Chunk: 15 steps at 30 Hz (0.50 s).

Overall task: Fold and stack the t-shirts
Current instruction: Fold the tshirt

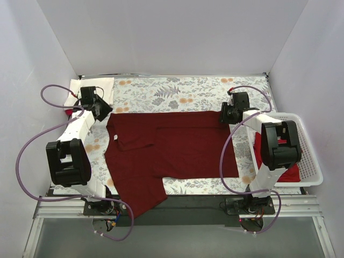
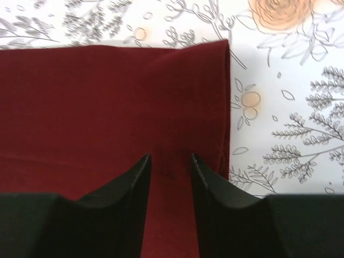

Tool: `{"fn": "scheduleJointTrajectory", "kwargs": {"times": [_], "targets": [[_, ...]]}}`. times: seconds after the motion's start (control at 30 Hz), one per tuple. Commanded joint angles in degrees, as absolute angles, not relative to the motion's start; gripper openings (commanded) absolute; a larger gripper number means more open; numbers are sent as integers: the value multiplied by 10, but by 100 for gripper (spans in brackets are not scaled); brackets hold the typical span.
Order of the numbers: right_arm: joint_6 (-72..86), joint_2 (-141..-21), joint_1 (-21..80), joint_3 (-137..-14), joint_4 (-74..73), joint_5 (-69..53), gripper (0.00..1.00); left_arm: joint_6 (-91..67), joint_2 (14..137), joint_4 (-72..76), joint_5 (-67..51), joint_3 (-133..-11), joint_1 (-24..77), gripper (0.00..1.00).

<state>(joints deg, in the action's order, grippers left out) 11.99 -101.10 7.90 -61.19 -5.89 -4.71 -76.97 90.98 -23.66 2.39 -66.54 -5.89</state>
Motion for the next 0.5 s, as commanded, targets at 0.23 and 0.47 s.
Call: {"fn": "scheduleJointTrajectory", "kwargs": {"times": [0.23, 0.47], "targets": [[124, -983, 73, -613, -63, 47, 41, -747, 911, -225, -19, -642, -61, 36], [133, -993, 74, -644, -22, -47, 42, -746, 1014, -220, -66, -707, -61, 36]]}}
